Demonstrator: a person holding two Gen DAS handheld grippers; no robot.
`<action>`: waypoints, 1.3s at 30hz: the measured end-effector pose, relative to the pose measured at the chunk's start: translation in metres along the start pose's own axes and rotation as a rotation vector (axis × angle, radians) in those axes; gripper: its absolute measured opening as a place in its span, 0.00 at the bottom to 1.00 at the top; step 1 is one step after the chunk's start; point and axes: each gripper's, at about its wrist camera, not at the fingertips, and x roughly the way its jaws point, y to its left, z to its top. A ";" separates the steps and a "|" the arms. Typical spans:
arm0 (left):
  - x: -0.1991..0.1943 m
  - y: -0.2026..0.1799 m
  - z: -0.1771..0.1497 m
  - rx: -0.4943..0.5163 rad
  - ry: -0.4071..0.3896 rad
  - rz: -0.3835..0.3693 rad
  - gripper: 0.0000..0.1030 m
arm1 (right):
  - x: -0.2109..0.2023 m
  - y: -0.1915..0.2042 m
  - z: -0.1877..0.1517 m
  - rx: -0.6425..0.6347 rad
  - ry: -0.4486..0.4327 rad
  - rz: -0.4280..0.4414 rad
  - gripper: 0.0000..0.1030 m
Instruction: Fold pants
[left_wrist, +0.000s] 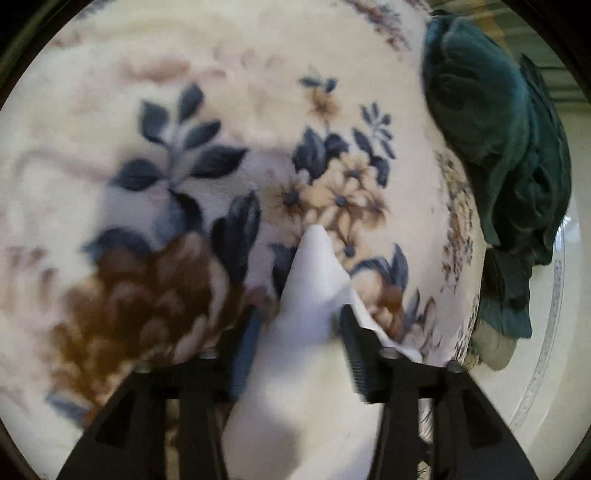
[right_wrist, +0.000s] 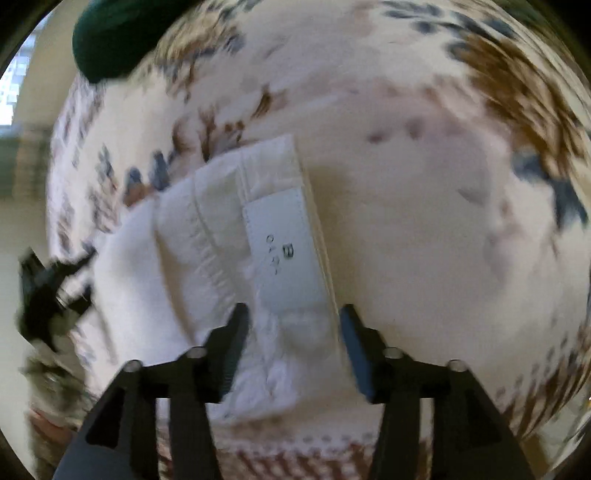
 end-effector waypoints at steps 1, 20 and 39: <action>-0.008 0.001 -0.006 0.000 -0.004 -0.028 0.73 | -0.011 -0.007 -0.011 0.040 -0.025 0.033 0.62; 0.019 -0.010 -0.113 0.291 0.077 0.247 0.82 | 0.069 -0.029 -0.072 0.415 -0.019 0.179 0.30; 0.019 0.005 -0.112 0.239 0.082 0.128 0.68 | 0.123 -0.002 -0.076 0.370 0.095 0.503 0.80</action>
